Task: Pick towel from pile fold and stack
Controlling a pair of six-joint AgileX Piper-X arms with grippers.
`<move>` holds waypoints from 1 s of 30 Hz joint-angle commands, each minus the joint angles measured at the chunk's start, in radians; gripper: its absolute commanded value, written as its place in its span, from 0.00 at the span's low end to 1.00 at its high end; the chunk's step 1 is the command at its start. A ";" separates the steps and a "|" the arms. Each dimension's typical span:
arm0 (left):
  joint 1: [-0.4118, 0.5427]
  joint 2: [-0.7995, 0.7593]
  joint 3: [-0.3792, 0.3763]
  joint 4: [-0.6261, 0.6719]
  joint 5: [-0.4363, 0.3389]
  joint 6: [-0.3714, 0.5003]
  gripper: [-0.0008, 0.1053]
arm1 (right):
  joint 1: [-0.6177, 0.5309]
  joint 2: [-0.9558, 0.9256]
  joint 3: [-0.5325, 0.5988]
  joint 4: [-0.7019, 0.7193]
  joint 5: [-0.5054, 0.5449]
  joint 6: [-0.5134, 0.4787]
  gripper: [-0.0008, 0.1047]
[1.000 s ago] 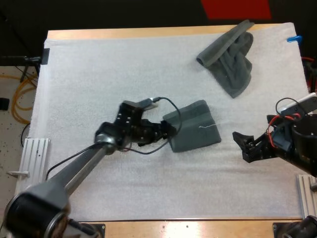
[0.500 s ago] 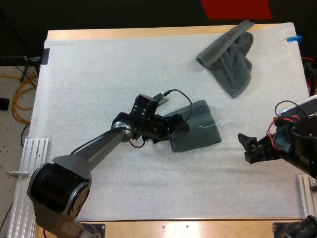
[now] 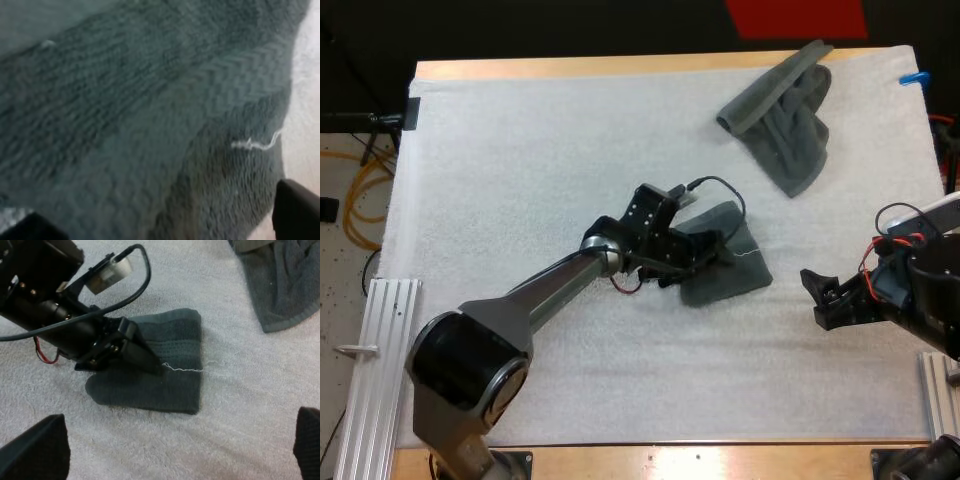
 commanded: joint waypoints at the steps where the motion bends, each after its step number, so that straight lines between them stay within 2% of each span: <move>1: -0.008 0.011 -0.008 0.018 0.005 -0.008 0.69 | 0.001 -0.007 -0.008 0.002 0.002 -0.012 0.84; 4: -0.008 0.011 -0.009 0.020 0.005 -0.005 0.65 | 0.001 -0.007 -0.008 0.002 0.002 -0.012 0.84; 7: -0.008 0.011 -0.009 0.019 0.002 -0.005 0.48 | 0.001 -0.007 -0.008 0.002 0.002 -0.012 0.84; 9: -0.008 0.011 -0.009 0.015 0.002 -0.001 0.27 | 0.001 -0.007 -0.008 0.004 0.002 -0.012 0.84; 10: -0.008 0.011 -0.009 0.016 0.002 0.003 0.20 | 0.001 -0.007 -0.008 0.005 0.002 -0.012 0.84; 11: -0.008 0.011 -0.009 0.016 0.002 0.012 0.08 | 0.001 -0.007 -0.008 0.008 0.002 -0.012 0.84; 12: -0.008 0.011 -0.009 0.016 0.002 0.031 0.01 | 0.001 -0.007 -0.008 0.009 0.002 -0.012 0.84; 16: -0.008 0.011 -0.009 0.016 0.003 0.072 0.01 | 0.001 -0.007 -0.008 0.009 0.002 -0.012 0.84; 19: -0.005 0.008 -0.022 0.042 0.024 0.155 0.01 | 0.001 -0.007 -0.008 0.009 0.002 -0.012 0.84; 21: 0.015 -0.004 -0.053 0.153 0.003 0.278 0.01 | 0.001 -0.007 -0.008 0.009 0.002 -0.012 0.84; 22: 0.021 -0.008 -0.066 0.183 -0.010 0.307 0.01 | 0.001 -0.007 -0.008 0.009 0.002 -0.012 0.84; 25: 0.080 -0.041 -0.122 0.369 -0.112 0.504 0.01 | 0.001 -0.007 -0.008 0.009 0.002 -0.012 0.84; 30: 0.247 -0.101 -0.231 0.651 -0.270 0.805 0.01 | 0.001 -0.007 -0.008 0.009 0.002 -0.012 0.84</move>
